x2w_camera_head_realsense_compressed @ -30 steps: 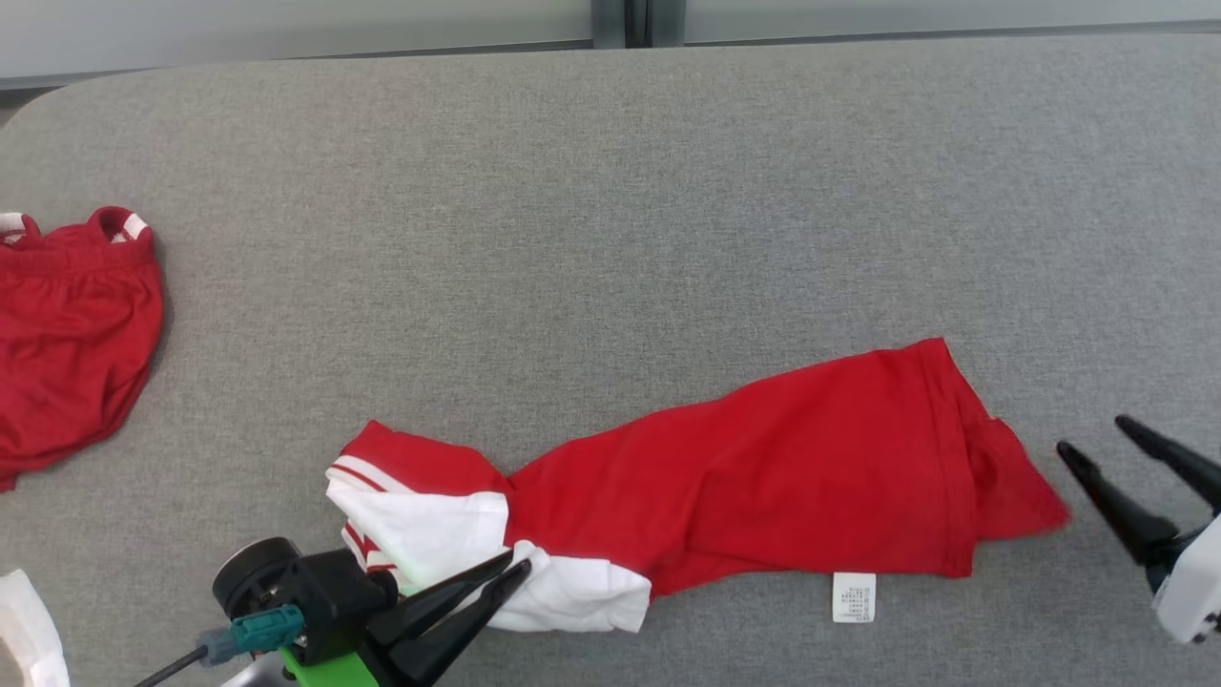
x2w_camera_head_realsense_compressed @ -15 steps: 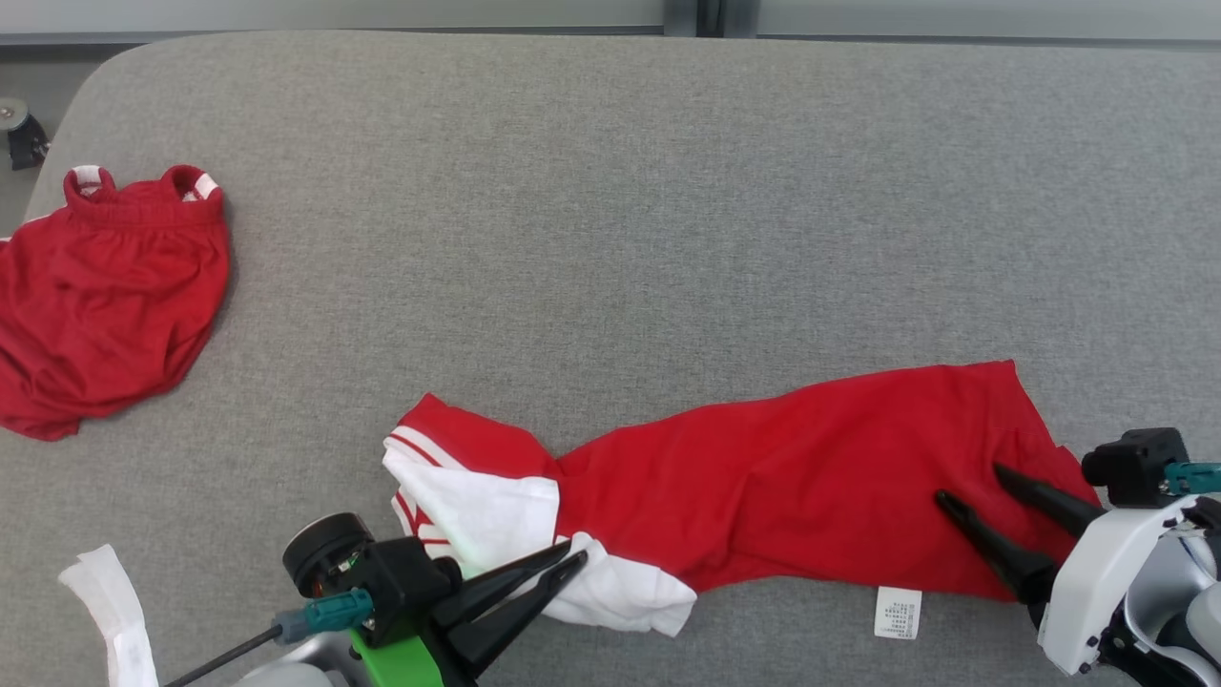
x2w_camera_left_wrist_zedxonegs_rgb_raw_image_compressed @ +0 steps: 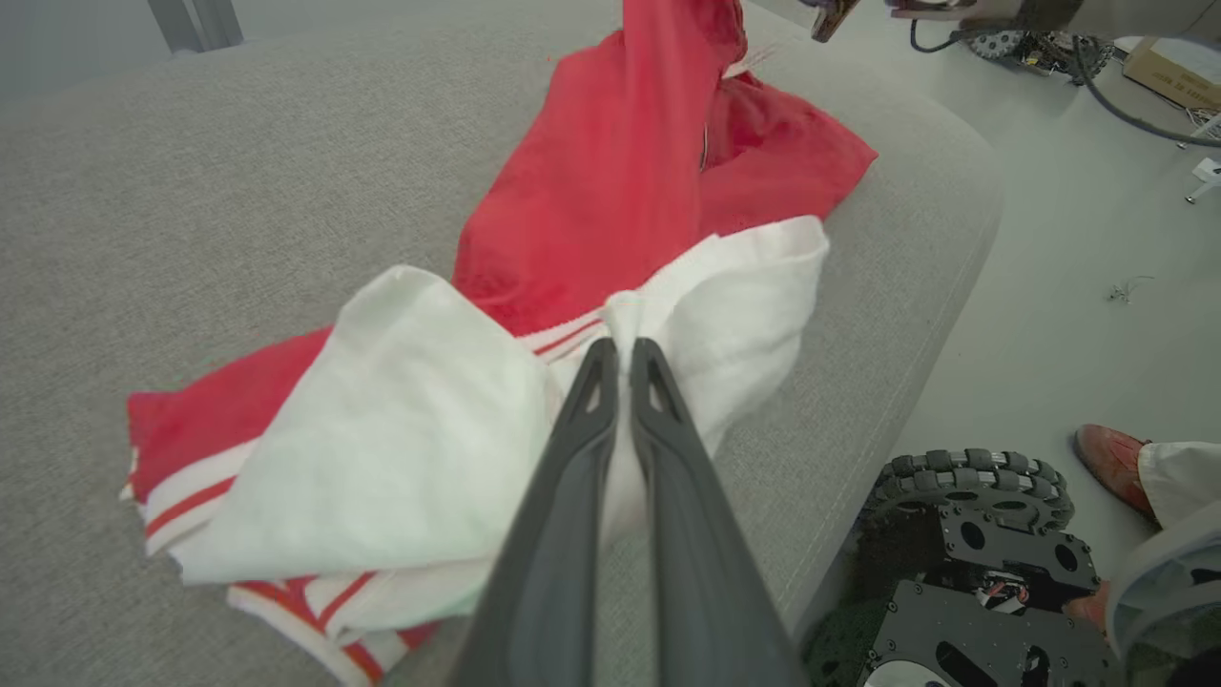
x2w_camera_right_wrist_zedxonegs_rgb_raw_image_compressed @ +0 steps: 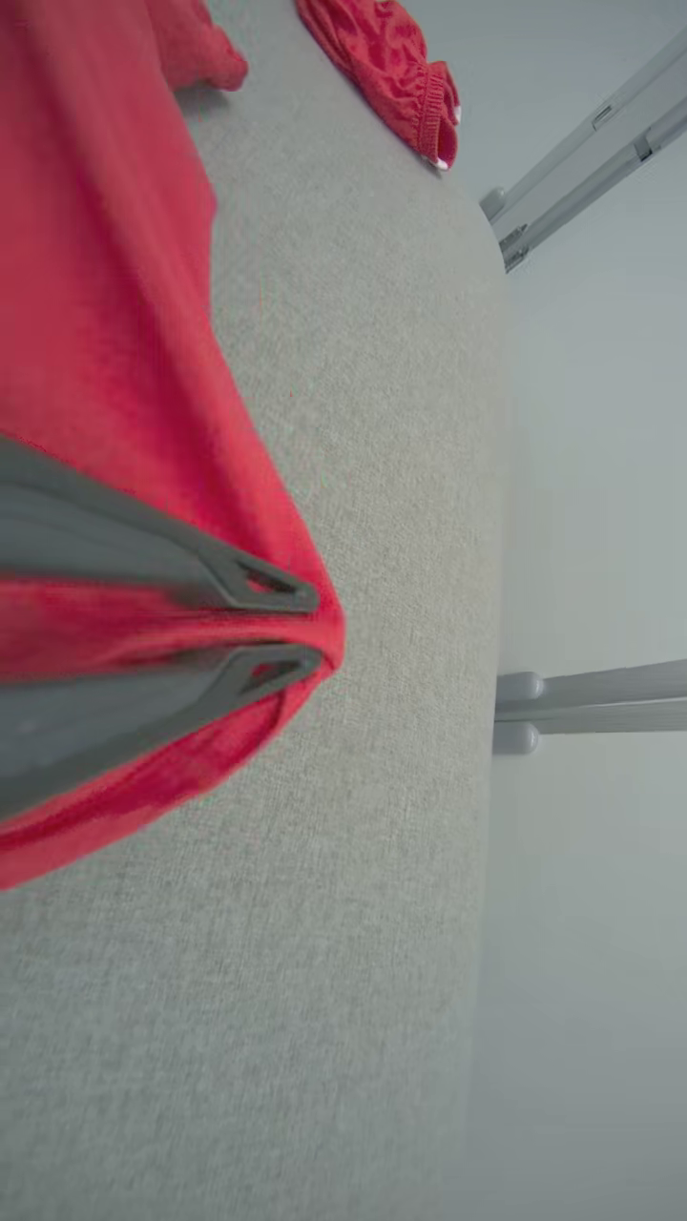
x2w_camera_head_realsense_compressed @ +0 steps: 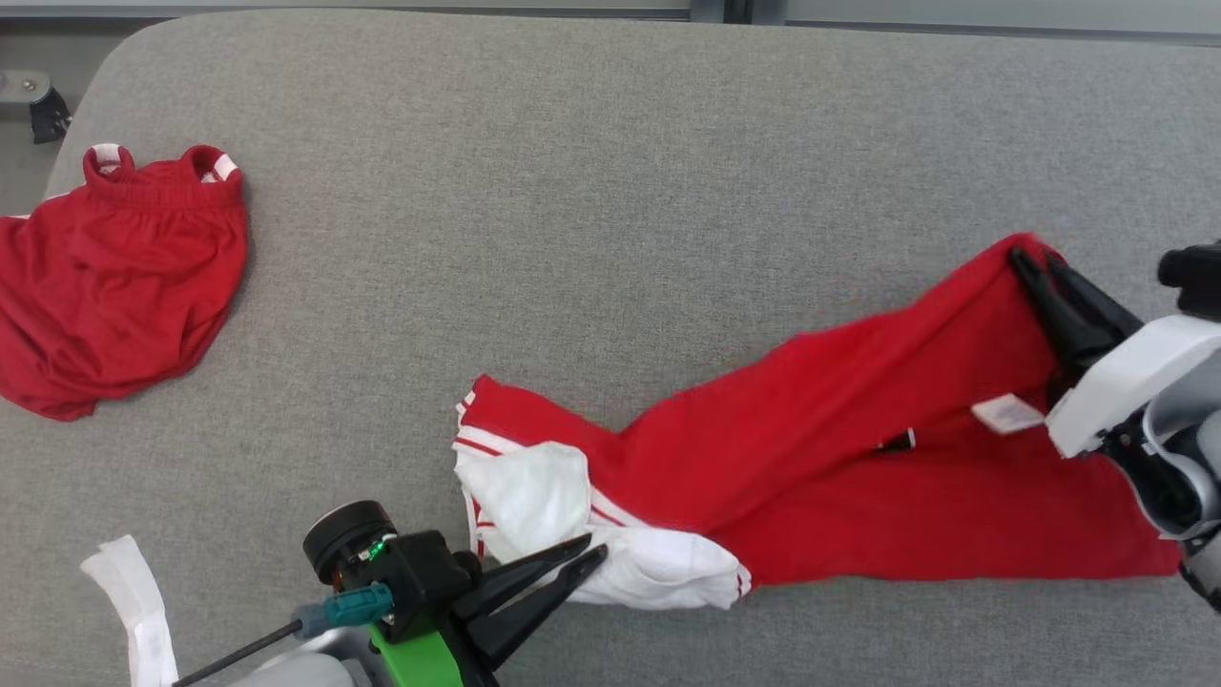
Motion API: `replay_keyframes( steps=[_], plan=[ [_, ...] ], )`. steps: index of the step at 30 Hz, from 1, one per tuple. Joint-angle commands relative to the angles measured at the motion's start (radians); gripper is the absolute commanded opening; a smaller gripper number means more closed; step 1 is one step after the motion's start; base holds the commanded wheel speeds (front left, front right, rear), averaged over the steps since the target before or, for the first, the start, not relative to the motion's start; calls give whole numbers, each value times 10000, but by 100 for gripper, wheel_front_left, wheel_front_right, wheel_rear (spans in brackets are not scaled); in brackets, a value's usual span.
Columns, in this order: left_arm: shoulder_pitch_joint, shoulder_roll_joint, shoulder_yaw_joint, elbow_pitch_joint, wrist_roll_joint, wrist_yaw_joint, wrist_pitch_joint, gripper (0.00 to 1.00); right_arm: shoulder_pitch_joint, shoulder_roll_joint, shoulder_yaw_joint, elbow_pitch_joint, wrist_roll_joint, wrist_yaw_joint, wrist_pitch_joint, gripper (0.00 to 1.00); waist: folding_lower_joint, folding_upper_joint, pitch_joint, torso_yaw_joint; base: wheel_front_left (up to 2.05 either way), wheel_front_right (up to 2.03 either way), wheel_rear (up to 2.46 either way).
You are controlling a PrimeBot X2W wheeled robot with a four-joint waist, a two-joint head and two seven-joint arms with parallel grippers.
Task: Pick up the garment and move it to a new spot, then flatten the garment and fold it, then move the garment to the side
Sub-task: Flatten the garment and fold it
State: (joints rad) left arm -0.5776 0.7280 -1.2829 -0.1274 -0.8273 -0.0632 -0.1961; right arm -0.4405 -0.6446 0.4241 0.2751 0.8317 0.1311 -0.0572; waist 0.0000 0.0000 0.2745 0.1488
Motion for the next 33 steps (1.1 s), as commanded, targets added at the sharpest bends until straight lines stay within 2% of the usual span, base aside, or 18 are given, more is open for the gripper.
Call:
replay_keyframes(
  steps=[1, 4, 7, 11, 17, 21, 26, 33],
  plan=[
    [-129, -45, 18, -17, 97, -89, 53, 0, -145, 270, 176, 317, -303, -11, 128, 100, 0, 0, -19, 66, 0, 0, 0],
    [-110, -90, 20, -42, 114, -106, 42, 0, 35, 348, 479, 473, -476, -11, 241, 100, 0, 0, -62, 75, 0, 0, 0],
    [-56, -108, 69, -59, 98, -2, -23, 0, 655, 6, 595, 169, -608, -11, -58, 100, 0, 0, -81, 15, 0, 0, 0],
    [119, -51, 132, -59, 33, 140, -168, 0, 1680, -606, 131, -334, -964, -11, -719, 100, 0, 0, -95, -234, 0, 0, 0],
    [277, 200, 488, -138, -14, 423, -409, 0, 3594, -1057, -934, -1183, -1657, -11, -1161, 100, 0, 0, -117, -741, 0, 0, 0],
    [93, 602, 972, -193, 163, 903, -521, 0, 5429, -853, -1912, -1760, -2179, -11, -1289, 100, 0, 0, -133, -964, 0, 0, 0],
    [4, 986, 1714, -274, -136, 952, -623, 0, 6820, -226, -2275, -2231, -2758, -11, -1234, 100, 0, 0, -93, -1045, 0, 0, 0],
    [124, 1260, 2367, 35, 14, 991, -702, 0, 6560, 572, -2106, -1622, -3232, -11, -1421, 100, 0, 0, 14, -1195, 0, 0, 0]
  ],
)
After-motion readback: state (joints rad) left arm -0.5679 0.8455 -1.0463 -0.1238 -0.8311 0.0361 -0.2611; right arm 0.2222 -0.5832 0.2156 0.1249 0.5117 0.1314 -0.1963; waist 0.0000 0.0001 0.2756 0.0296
